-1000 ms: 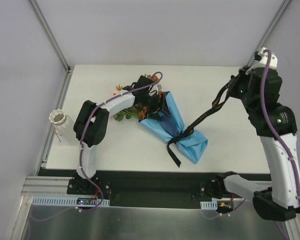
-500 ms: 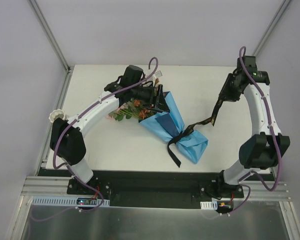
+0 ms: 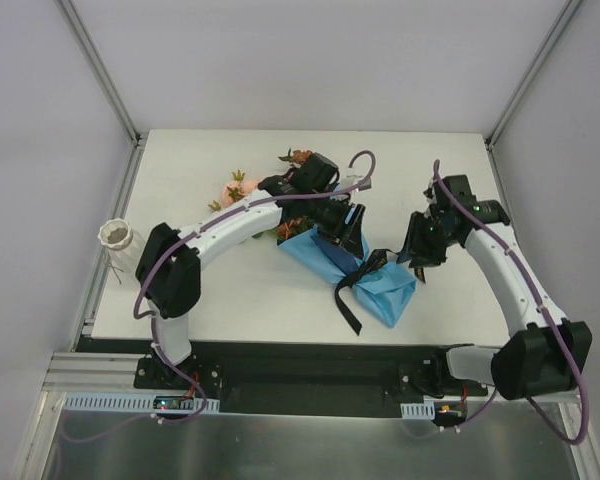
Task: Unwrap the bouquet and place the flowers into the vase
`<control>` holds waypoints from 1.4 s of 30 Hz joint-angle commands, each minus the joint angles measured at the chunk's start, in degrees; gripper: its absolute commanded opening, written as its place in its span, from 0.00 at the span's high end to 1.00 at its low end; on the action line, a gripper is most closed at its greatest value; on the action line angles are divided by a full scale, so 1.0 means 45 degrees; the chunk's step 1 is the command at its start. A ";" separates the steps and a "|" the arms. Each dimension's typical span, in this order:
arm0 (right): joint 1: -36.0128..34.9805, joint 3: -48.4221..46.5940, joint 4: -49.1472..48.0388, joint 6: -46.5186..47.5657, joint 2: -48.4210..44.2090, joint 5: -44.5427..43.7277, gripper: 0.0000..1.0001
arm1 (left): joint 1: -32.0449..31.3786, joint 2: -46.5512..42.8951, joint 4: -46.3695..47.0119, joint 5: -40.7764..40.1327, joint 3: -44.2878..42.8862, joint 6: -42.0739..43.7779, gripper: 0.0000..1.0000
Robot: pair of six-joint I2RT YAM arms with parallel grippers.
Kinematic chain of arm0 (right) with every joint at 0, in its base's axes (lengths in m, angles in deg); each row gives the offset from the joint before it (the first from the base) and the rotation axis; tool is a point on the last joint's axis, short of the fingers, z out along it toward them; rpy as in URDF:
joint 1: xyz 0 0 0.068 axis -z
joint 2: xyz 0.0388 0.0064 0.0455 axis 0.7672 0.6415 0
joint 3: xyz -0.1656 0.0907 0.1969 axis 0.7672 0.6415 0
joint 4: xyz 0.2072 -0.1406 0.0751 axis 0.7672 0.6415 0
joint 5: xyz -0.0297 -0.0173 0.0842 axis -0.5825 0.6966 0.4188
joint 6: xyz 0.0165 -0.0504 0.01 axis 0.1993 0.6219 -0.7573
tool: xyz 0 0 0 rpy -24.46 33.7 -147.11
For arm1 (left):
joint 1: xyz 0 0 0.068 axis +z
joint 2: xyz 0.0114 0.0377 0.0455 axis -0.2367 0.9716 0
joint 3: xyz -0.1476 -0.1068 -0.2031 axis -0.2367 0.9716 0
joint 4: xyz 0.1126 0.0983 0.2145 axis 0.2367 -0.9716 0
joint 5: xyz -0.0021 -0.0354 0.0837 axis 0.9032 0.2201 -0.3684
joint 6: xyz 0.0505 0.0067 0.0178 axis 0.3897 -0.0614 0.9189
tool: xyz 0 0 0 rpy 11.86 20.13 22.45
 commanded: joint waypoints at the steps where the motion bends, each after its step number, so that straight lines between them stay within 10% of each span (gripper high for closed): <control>1: -0.0850 0.1861 -0.0843 -0.1168 -0.1625 0.1191 0.66 | -0.0381 0.1202 -0.0701 -0.0659 -0.1255 0.0478 0.50; 6: -0.0950 0.2977 -0.0923 -0.1327 -0.2563 0.1210 0.80 | -0.0733 0.2354 -0.1170 -0.1361 -0.2155 0.0342 0.56; 42: -0.1028 0.4364 -0.2367 -0.1561 -0.1998 0.1797 0.85 | -0.1729 0.2007 -0.2478 -0.2574 -0.2546 -0.0107 1.00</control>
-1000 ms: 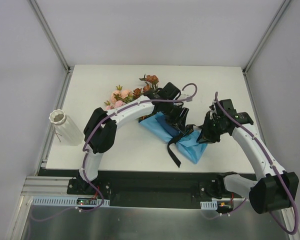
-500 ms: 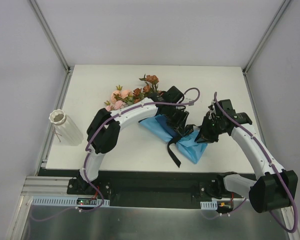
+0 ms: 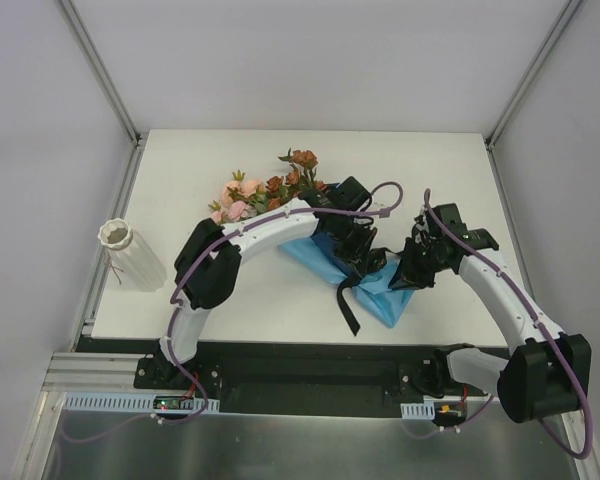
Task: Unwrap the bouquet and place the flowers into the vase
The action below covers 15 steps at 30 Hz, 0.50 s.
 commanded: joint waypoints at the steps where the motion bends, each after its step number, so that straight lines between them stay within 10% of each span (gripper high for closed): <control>1: -0.0067 0.0332 -0.0648 -0.0284 0.0109 -0.0087 0.86 | -0.0078 -0.1574 -0.0579 -0.0306 -0.0273 -0.0151 1.00; 15: -0.0028 0.0548 -0.1059 0.0086 0.0578 -0.1025 0.88 | -0.0078 -0.6571 -0.1926 -0.3329 0.2104 -0.0307 1.00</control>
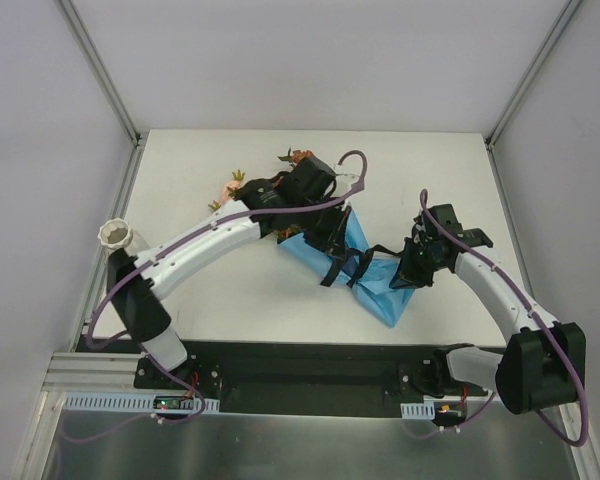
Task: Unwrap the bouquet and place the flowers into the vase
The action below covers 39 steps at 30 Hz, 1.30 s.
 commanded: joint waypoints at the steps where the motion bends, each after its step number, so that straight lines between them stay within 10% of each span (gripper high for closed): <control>1: -0.0008 0.0092 -0.0200 0.0208 0.0083 -0.0530 0.88 | -0.0082 -0.2435 -0.0873 -0.1740 0.1452 -0.0147 1.00; 8: 0.0011 -0.0103 -0.0083 0.0637 0.0240 -0.0647 0.89 | -0.0082 -0.6358 -0.1283 -0.3655 0.4128 -0.1631 1.00; 19: -0.0789 -0.2135 0.0897 0.0718 -0.0835 -0.0243 0.81 | -0.0024 -0.5882 -0.1167 -0.2484 0.4096 -0.1692 0.36; 26: -0.1199 -0.1725 -0.1991 -0.1664 0.0590 0.1813 0.85 | 0.1420 -0.1839 0.1173 0.1867 0.2042 -0.2623 0.83; 39: -0.1258 -0.1589 -0.2875 -0.2116 0.2877 0.1950 0.90 | 0.2670 0.3770 0.2876 0.3454 -0.0205 -0.3156 0.96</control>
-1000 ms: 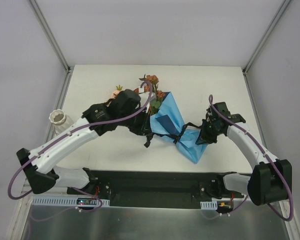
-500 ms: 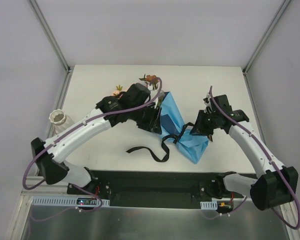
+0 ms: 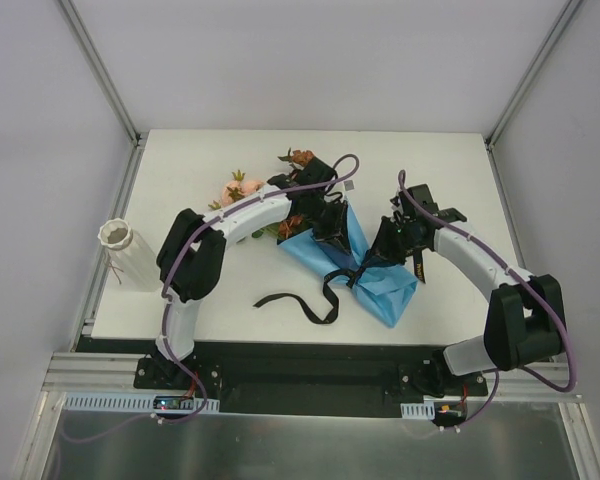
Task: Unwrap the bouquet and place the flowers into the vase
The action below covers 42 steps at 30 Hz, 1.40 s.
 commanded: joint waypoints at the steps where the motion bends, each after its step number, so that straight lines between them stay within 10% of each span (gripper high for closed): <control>1: -0.0087 0.0233 -0.0612 -0.0425 -0.0077 0.0333 0.89 | 0.0544 0.0482 0.0414 0.0583 -0.0739 -0.0096 0.97; 42: -0.1415 0.0586 -0.0907 -0.1481 0.0666 -0.1111 0.83 | 0.0818 0.1539 0.0414 0.1286 -0.0446 0.0451 1.00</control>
